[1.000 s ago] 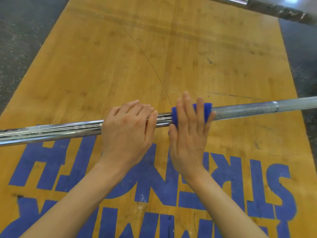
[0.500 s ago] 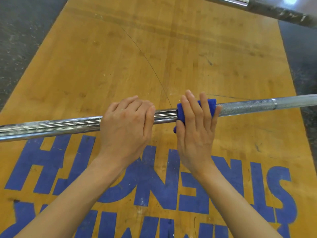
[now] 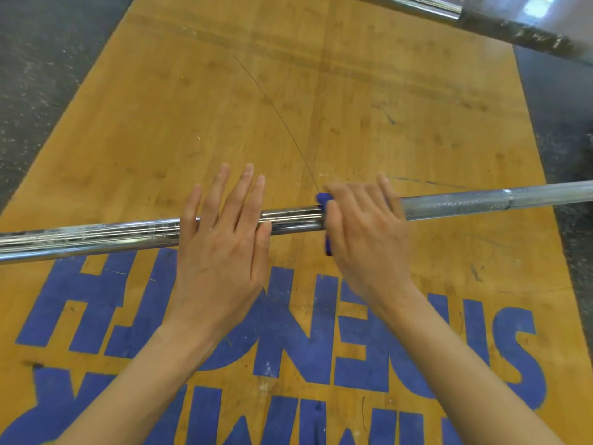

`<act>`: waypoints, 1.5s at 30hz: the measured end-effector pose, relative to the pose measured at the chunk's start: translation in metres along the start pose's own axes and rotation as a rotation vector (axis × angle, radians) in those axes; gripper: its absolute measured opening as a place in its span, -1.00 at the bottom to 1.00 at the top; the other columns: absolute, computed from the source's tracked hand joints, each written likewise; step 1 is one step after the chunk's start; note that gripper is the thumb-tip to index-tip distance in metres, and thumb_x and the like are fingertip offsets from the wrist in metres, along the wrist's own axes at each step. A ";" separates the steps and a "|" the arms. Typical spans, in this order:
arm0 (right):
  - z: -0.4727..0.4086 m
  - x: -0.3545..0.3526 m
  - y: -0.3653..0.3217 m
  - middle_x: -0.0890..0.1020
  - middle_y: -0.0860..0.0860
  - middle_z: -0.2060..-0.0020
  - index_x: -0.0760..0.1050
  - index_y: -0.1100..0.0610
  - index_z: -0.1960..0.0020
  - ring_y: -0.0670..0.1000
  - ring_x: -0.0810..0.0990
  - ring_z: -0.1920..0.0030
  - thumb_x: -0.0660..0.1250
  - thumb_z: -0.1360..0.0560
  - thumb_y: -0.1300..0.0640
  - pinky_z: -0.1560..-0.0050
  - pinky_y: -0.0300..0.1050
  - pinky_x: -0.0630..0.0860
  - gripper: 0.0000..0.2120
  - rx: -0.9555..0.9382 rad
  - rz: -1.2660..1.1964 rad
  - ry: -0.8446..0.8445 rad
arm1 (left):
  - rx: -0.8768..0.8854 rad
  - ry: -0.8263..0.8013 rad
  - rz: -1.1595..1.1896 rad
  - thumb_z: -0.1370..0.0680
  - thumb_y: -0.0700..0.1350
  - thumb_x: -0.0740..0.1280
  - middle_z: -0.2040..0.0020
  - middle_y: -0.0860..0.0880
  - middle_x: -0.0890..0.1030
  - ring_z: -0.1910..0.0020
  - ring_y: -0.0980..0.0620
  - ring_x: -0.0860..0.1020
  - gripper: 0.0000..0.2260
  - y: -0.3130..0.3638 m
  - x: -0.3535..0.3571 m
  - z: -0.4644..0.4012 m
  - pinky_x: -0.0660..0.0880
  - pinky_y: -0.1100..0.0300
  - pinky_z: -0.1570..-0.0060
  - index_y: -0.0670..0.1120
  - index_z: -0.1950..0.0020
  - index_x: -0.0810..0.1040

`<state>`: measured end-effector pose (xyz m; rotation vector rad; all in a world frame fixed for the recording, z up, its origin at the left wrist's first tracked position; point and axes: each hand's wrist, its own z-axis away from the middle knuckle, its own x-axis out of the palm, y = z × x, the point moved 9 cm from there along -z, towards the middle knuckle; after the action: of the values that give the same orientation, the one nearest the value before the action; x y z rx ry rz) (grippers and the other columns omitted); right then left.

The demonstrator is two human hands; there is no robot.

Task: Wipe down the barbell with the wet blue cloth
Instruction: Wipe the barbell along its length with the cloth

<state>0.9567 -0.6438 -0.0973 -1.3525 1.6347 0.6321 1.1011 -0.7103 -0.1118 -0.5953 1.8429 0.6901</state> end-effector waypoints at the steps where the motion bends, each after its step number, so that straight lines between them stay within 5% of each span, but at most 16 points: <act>1: 0.002 -0.005 0.010 0.65 0.02 0.06 0.60 0.15 -0.12 0.12 0.60 -0.04 -0.02 -0.70 0.10 -0.49 0.14 0.28 -0.59 0.069 0.003 0.027 | -0.002 0.000 0.006 -0.73 -0.03 -0.04 -0.58 -0.07 0.33 -0.61 -0.11 0.17 -0.53 0.000 0.000 0.001 0.01 -0.06 -0.55 -0.18 -0.58 0.31; 6: 0.003 0.012 -0.056 0.64 0.00 0.09 0.61 0.13 -0.08 0.08 0.58 0.00 0.07 -0.65 0.13 -0.50 0.09 0.26 -0.68 -0.022 -0.039 -0.019 | -0.009 0.029 0.046 -0.73 -0.05 -0.02 -0.55 -0.04 0.38 -0.59 -0.09 0.23 -0.55 0.004 0.001 0.007 0.08 -0.02 -0.52 -0.17 -0.54 0.38; 12: 0.016 -0.008 -0.008 0.63 0.01 0.07 0.59 0.15 -0.08 0.10 0.58 -0.06 0.06 -0.66 0.13 -0.49 0.17 0.26 -0.68 0.133 0.004 -0.007 | 0.002 0.036 0.067 -0.72 -0.06 -0.01 -0.56 -0.01 0.37 -0.58 -0.07 0.25 -0.55 0.008 -0.003 0.015 0.09 0.02 -0.51 -0.15 -0.57 0.35; 18: 0.010 0.003 -0.019 0.63 0.00 0.18 0.57 0.11 0.08 0.11 0.59 0.09 0.05 -0.68 0.09 -0.46 0.09 0.32 -0.65 0.037 0.007 -0.125 | 0.003 0.021 0.099 -0.71 -0.07 0.01 -0.55 -0.01 0.38 -0.57 -0.07 0.27 -0.56 0.011 -0.005 0.023 0.07 0.06 -0.51 -0.14 -0.56 0.37; 25: 0.052 -0.010 -0.046 0.51 0.02 -0.39 0.44 0.19 -0.44 0.10 0.35 -0.50 0.02 -0.69 0.10 -0.57 0.17 0.12 -0.59 0.022 -0.092 -0.157 | -0.007 0.013 0.103 -0.71 -0.05 0.00 -0.56 -0.02 0.38 -0.57 -0.08 0.28 -0.55 0.015 -0.008 0.032 0.08 0.05 -0.51 -0.14 -0.56 0.36; 27: 0.036 -0.002 -0.039 0.62 -0.02 -0.14 0.56 0.13 -0.23 0.09 0.52 -0.32 -0.01 -0.69 0.06 -0.53 0.12 0.20 -0.61 0.058 -0.048 -0.216 | -0.003 0.006 0.097 -0.71 -0.05 0.01 -0.56 -0.02 0.38 -0.57 -0.08 0.28 -0.55 0.016 -0.008 0.035 0.06 0.06 -0.52 -0.14 -0.56 0.36; 30: 0.011 0.003 -0.042 0.43 -0.08 0.34 0.40 0.06 0.23 0.14 0.57 0.23 0.03 -0.63 0.10 -0.18 -0.04 0.31 -0.70 0.086 -0.013 -0.237 | -0.001 0.004 0.111 -0.71 -0.06 0.02 -0.55 -0.03 0.38 -0.57 -0.09 0.28 -0.55 0.018 -0.008 0.039 0.07 0.05 -0.51 -0.15 -0.55 0.37; 31: 0.015 0.000 -0.045 0.48 -0.07 0.32 0.44 0.08 0.20 0.15 0.58 0.19 0.05 -0.63 0.12 -0.21 -0.03 0.30 -0.71 0.076 -0.029 -0.252 | 0.000 0.002 0.110 -0.70 -0.06 0.02 -0.55 -0.03 0.38 -0.57 -0.09 0.29 -0.55 0.018 -0.009 0.040 0.07 0.05 -0.51 -0.15 -0.55 0.37; 33: 0.043 -0.009 -0.051 0.64 -0.02 -0.09 0.56 0.12 -0.19 0.12 0.56 -0.24 0.01 -0.67 0.09 -0.48 0.07 0.23 -0.64 0.043 -0.081 -0.306 | 0.003 0.003 0.104 -0.70 -0.06 0.03 -0.55 -0.04 0.38 -0.56 -0.09 0.29 -0.55 0.019 -0.010 0.043 0.07 0.05 -0.52 -0.15 -0.55 0.38; 35: 0.065 -0.023 -0.052 0.51 -0.01 -0.40 0.44 0.15 -0.44 0.07 0.36 -0.49 -0.03 -0.69 0.05 -0.56 0.15 0.12 -0.55 0.032 -0.105 -0.306 | 0.001 0.000 0.100 -0.70 -0.05 0.04 -0.55 -0.04 0.39 -0.56 -0.09 0.29 -0.55 0.021 -0.010 0.047 0.05 0.06 -0.52 -0.16 -0.55 0.38; 37: 0.050 -0.014 -0.052 0.61 -0.01 -0.23 0.53 0.14 -0.29 0.07 0.51 -0.32 -0.06 -0.67 0.05 -0.50 0.14 0.21 -0.56 0.068 -0.100 -0.379 | -0.007 -0.004 0.107 -0.70 -0.05 0.05 -0.54 -0.04 0.40 -0.56 -0.09 0.29 -0.55 0.022 -0.010 0.051 0.05 0.05 -0.53 -0.16 -0.54 0.39; 39: 0.020 0.000 -0.054 0.59 -0.02 0.24 0.42 0.11 0.14 0.10 0.50 0.24 -0.10 -0.58 0.10 0.04 0.11 0.51 -0.66 0.060 -0.063 -0.402 | -0.008 -0.006 0.133 -0.69 -0.06 0.06 -0.54 -0.04 0.40 -0.56 -0.10 0.29 -0.56 0.024 -0.012 0.055 0.06 0.04 -0.52 -0.17 -0.54 0.39; 40: 0.011 -0.001 -0.056 0.51 -0.01 0.38 0.29 0.10 0.21 0.12 0.41 0.38 -0.10 -0.54 0.13 0.34 -0.01 0.40 -0.74 0.026 -0.049 -0.371 | -0.007 -0.007 0.140 -0.69 -0.06 0.07 -0.54 -0.04 0.40 -0.56 -0.10 0.30 -0.55 0.025 -0.013 0.057 0.07 0.03 -0.52 -0.17 -0.54 0.39; 41: 0.013 -0.003 -0.057 0.46 -0.01 0.40 0.28 0.10 0.22 0.14 0.42 0.40 -0.11 -0.54 0.13 0.37 -0.02 0.36 -0.75 0.025 -0.058 -0.389 | -0.005 -0.013 0.139 -0.68 -0.07 0.07 -0.54 -0.04 0.40 -0.56 -0.09 0.29 -0.55 0.027 -0.013 0.059 0.07 0.03 -0.53 -0.17 -0.54 0.38; 43: 0.046 -0.016 -0.055 0.57 -0.02 0.16 0.49 0.12 0.03 0.11 0.57 0.06 -0.11 -0.65 0.06 -0.20 0.10 0.46 -0.60 0.063 -0.059 -0.403 | -0.001 -0.033 0.130 -0.69 -0.07 0.06 -0.56 -0.03 0.37 -0.58 -0.08 0.27 -0.55 0.028 -0.013 0.065 0.07 0.03 -0.54 -0.17 -0.56 0.36; 45: 0.073 -0.028 -0.056 0.60 -0.02 -0.18 0.52 0.13 -0.28 0.05 0.51 -0.30 -0.04 -0.68 0.04 -0.51 0.14 0.22 -0.59 0.078 -0.064 -0.376 | 0.003 -0.047 0.118 -0.69 -0.07 0.05 -0.57 -0.04 0.35 -0.58 -0.08 0.25 -0.54 0.031 -0.013 0.071 0.06 0.02 -0.54 -0.17 -0.57 0.34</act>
<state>1.0326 -0.5850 -0.0985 -1.1452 1.2954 0.7274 1.1310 -0.6379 -0.1157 -0.4668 1.8460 0.7732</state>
